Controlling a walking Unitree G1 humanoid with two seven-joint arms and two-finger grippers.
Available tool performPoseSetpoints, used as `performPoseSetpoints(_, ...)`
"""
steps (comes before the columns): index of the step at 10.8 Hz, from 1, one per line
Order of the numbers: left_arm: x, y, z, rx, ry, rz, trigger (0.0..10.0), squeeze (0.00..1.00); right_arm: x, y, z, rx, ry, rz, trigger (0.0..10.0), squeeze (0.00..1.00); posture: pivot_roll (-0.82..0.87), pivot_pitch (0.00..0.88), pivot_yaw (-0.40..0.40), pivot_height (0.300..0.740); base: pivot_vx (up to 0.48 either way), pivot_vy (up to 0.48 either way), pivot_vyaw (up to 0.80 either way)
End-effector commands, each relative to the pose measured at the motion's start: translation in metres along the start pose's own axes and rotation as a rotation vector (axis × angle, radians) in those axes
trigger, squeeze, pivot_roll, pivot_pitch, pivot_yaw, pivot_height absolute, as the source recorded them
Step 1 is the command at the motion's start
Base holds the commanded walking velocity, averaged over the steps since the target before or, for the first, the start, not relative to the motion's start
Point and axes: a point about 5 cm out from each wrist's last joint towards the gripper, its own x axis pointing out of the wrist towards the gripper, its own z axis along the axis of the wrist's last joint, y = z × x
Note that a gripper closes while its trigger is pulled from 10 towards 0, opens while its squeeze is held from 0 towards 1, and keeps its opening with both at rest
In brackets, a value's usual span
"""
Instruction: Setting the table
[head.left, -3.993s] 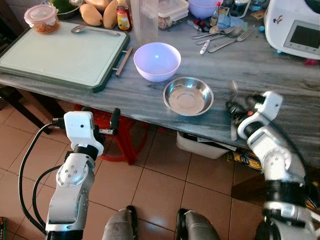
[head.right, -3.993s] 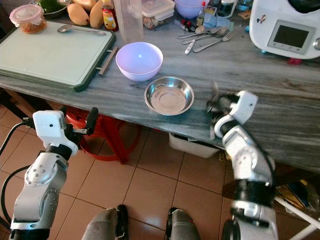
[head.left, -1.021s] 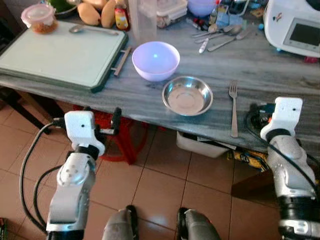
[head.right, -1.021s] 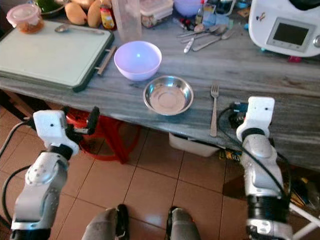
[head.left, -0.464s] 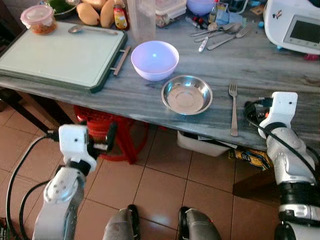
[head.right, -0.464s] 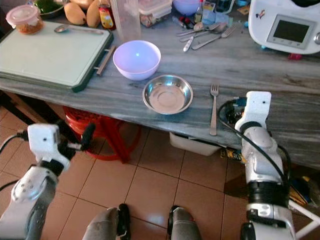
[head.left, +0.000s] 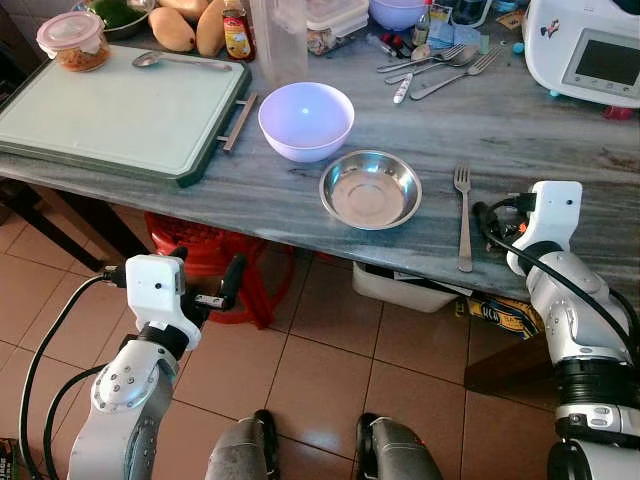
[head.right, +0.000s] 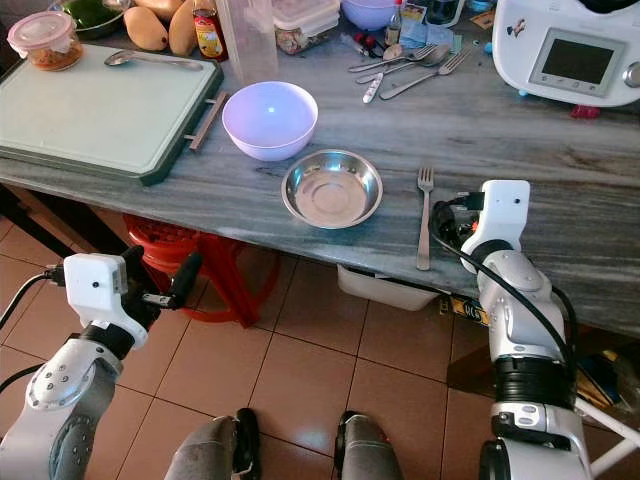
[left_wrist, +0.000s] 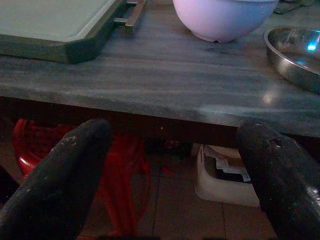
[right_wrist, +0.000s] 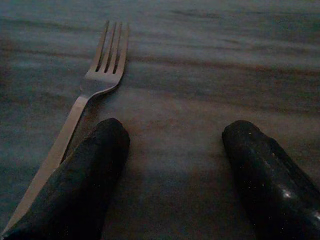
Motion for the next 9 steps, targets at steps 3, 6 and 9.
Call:
performPoseSetpoints(3,0.000,-0.003,0.003,-0.007,-0.008,-0.014,10.0,0.00,0.001,0.013,-0.011,0.012,0.058,0.072,10.0,0.00,0.01,0.230,0.035,0.740,0.000,0.000,0.00)
performPoseSetpoints(6,0.002,-0.005,0.004,-0.012,-0.011,-0.017,10.0,0.00,0.007,0.026,-0.009,0.019,0.052,0.121,10.0,0.00,0.01,0.229,0.035,0.740,0.000,0.000,0.00)
performPoseSetpoints(9,0.003,-0.006,0.004,-0.014,-0.014,-0.017,10.0,0.00,0.013,0.032,-0.005,0.015,0.044,0.144,10.0,0.00,0.01,0.230,0.033,0.740,0.000,0.000,0.00)
